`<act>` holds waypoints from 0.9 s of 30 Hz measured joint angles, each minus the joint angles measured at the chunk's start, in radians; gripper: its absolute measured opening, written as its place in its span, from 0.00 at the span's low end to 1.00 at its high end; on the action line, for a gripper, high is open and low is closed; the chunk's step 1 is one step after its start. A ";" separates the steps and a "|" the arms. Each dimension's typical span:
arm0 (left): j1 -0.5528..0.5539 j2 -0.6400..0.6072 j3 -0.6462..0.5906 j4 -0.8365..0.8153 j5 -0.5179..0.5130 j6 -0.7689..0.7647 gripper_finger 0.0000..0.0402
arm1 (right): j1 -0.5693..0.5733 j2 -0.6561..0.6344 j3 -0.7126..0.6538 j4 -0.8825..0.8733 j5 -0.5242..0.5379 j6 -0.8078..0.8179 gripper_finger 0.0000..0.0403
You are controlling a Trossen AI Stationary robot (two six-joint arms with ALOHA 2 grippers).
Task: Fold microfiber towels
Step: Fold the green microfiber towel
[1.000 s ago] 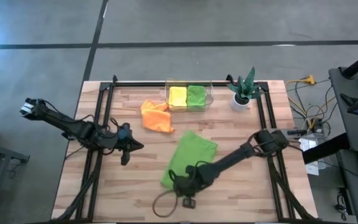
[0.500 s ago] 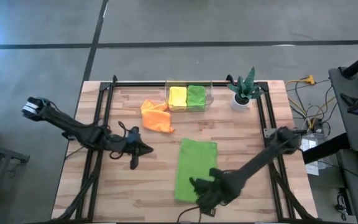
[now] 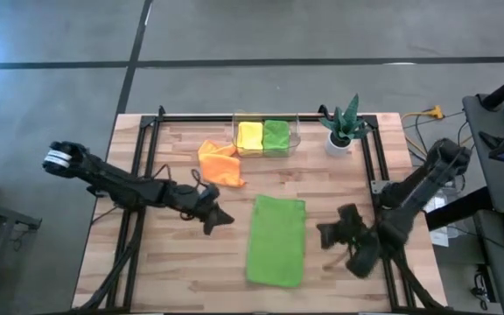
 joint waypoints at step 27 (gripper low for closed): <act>0.332 0.491 0.090 0.323 0.285 -0.319 0.52 | -0.524 -0.253 -0.597 0.702 -0.450 -0.303 0.57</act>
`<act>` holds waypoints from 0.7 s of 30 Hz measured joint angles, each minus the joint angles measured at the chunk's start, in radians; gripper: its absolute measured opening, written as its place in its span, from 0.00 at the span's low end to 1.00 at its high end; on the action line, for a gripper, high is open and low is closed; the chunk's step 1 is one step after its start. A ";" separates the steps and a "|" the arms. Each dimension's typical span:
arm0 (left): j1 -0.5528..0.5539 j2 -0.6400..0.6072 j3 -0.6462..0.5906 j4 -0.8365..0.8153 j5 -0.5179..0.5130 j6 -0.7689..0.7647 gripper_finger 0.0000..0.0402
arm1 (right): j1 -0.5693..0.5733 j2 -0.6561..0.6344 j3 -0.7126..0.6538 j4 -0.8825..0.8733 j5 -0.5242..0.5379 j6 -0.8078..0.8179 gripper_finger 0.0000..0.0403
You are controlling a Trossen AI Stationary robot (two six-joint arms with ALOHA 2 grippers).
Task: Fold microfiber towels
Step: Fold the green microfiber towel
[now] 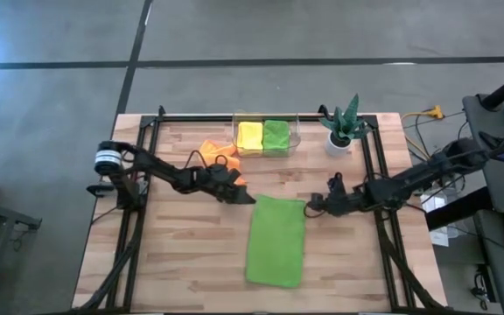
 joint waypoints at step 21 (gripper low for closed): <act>0.029 0.117 0.290 -0.501 -0.079 0.196 0.53 | -0.052 0.011 0.033 0.005 -0.071 -0.091 0.57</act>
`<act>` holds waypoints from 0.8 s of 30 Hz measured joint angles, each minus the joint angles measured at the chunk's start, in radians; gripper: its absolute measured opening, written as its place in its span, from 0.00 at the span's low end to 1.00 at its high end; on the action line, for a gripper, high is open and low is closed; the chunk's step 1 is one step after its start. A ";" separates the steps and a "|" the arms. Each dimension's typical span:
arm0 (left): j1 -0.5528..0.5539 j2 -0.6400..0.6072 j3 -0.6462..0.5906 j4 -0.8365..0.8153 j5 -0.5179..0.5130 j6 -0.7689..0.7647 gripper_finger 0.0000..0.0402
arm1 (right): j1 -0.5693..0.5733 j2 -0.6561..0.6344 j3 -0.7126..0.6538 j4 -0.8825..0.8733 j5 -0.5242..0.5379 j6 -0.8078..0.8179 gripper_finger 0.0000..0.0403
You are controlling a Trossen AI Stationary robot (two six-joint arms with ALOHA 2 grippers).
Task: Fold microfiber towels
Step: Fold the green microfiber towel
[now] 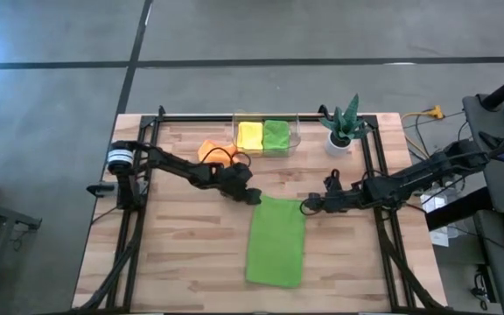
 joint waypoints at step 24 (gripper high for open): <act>0.006 0.018 0.034 0.007 -0.056 -0.001 0.52 | -0.027 0.254 0.027 0.130 -0.062 -0.064 0.57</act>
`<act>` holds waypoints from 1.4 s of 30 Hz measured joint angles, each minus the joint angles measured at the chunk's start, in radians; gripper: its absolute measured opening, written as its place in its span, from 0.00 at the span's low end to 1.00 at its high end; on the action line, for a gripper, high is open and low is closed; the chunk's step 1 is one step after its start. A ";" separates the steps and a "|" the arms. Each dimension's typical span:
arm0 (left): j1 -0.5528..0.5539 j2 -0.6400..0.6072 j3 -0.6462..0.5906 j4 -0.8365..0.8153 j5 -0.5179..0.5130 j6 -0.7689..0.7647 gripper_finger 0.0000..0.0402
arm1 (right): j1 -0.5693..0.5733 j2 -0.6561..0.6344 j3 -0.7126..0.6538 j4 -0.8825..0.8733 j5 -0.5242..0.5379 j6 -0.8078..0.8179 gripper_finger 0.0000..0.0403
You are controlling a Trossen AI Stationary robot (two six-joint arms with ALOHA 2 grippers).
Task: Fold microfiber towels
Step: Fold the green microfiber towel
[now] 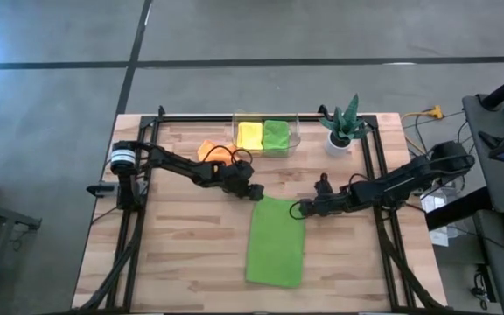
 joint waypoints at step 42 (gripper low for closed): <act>-0.017 0.000 -0.001 -0.039 0.073 0.027 0.47 | -0.080 0.131 0.098 -0.064 -0.087 -0.232 0.03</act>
